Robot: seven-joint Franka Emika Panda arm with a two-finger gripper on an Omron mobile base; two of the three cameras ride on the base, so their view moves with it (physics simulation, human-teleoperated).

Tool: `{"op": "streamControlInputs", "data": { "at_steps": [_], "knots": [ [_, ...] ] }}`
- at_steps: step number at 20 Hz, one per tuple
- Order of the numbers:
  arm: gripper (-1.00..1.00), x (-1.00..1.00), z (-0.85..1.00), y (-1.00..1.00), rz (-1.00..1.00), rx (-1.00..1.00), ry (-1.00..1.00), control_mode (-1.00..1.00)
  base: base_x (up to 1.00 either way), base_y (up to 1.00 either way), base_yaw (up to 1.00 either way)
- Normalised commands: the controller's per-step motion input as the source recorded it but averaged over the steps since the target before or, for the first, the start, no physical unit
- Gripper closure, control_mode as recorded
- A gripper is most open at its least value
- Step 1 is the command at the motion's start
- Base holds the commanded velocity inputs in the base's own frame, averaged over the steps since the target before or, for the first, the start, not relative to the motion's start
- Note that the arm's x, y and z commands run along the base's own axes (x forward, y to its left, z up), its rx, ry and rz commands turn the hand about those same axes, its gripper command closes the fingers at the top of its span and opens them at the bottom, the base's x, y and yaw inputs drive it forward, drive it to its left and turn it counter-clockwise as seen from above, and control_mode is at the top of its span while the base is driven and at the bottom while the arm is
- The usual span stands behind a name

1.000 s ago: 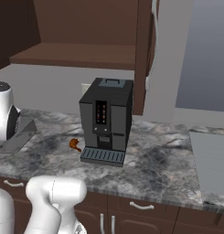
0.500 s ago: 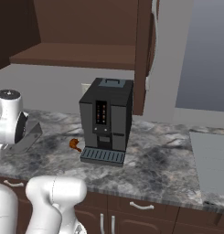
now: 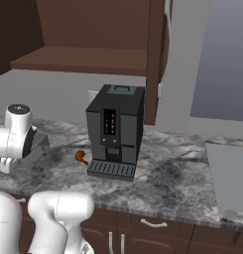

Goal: Retrieve the tupperware from the cabinet, then place the raw meat into the tupperware to avoid contamination.

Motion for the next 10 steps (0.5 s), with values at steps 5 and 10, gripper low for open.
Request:
{"op": "streamControlInputs", "data": {
  "at_steps": [5, 10],
  "knots": [
    [1.0, 0.34, -0.3, 0.07, 0.0, 0.0, 0.01, -1.0, 0.0, 0.0, 0.0],
    [1.0, 0.32, -0.25, 0.1, 0.0, 0.0, 0.01, -1.0, 0.0, 0.0, 0.0]
  ]
}}
